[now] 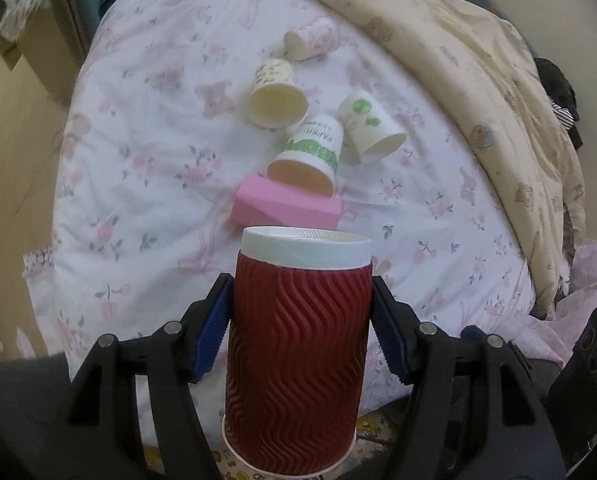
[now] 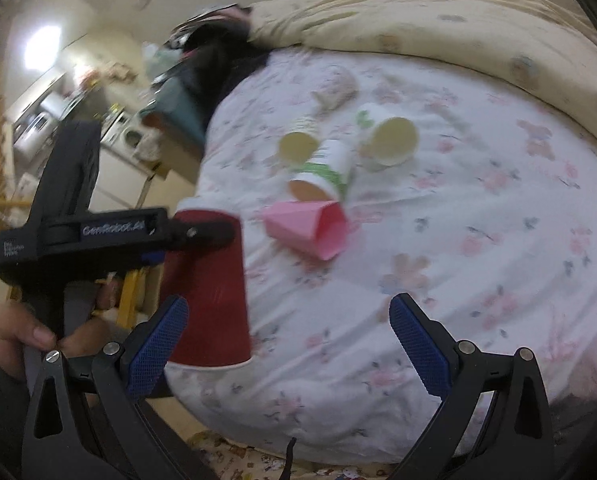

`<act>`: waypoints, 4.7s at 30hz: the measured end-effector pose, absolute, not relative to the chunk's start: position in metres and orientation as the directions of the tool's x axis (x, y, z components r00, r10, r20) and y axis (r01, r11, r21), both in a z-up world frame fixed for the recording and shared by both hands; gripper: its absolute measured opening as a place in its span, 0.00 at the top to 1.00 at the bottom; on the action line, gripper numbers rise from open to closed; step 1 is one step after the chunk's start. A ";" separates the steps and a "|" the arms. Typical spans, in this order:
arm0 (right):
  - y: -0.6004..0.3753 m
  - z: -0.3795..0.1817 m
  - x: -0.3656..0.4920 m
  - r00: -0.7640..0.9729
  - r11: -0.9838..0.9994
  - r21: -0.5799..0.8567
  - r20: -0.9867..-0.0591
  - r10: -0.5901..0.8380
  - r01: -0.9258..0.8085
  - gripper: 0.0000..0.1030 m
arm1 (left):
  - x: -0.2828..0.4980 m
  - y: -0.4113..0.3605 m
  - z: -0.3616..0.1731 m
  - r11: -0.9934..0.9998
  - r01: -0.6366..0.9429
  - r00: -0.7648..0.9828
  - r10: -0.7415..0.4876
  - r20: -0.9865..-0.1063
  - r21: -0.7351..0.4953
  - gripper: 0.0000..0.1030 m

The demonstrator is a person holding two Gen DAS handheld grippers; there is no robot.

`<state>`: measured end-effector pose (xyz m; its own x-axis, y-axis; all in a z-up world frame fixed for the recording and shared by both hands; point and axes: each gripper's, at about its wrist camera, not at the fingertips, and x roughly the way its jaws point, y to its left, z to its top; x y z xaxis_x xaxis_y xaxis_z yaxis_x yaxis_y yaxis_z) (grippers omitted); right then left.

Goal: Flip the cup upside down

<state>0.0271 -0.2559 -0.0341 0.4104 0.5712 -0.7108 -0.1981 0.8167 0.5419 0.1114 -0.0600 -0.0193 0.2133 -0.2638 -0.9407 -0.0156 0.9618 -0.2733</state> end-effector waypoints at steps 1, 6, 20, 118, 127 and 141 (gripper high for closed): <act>-0.252 -0.032 0.028 0.402 0.807 0.548 -0.703 0.587 -0.220 0.00 | 0.110 -0.061 -0.020 0.961 -0.015 0.213 -0.268 -0.940 -0.278 0.39; -0.235 -0.038 0.036 0.328 0.768 0.582 -0.695 0.640 -0.265 0.00 | 0.110 -0.063 -0.016 0.953 -0.001 0.216 -0.296 -0.931 -0.303 0.39; -0.221 -0.079 0.043 0.217 0.846 0.482 -0.822 0.527 -0.228 0.01 | 0.102 -0.069 -0.001 0.953 0.055 0.219 -0.304 -0.927 -0.299 0.39; -0.217 -0.010 -0.058 0.725 0.967 0.174 -0.639 0.256 -0.188 0.00 | -0.059 -0.005 0.021 0.999 -0.049 0.763 0.042 -0.645 0.007 0.00; -0.222 -0.012 -0.056 0.731 0.970 0.186 -0.638 0.242 -0.159 0.00 | -0.057 -0.003 0.015 0.999 -0.048 0.747 0.030 -0.664 -0.009 0.00; -0.225 -0.014 -0.053 0.729 0.970 0.191 -0.642 0.237 -0.147 0.00 | -0.056 -0.005 0.013 0.999 -0.040 0.745 0.022 -0.667 -0.012 0.00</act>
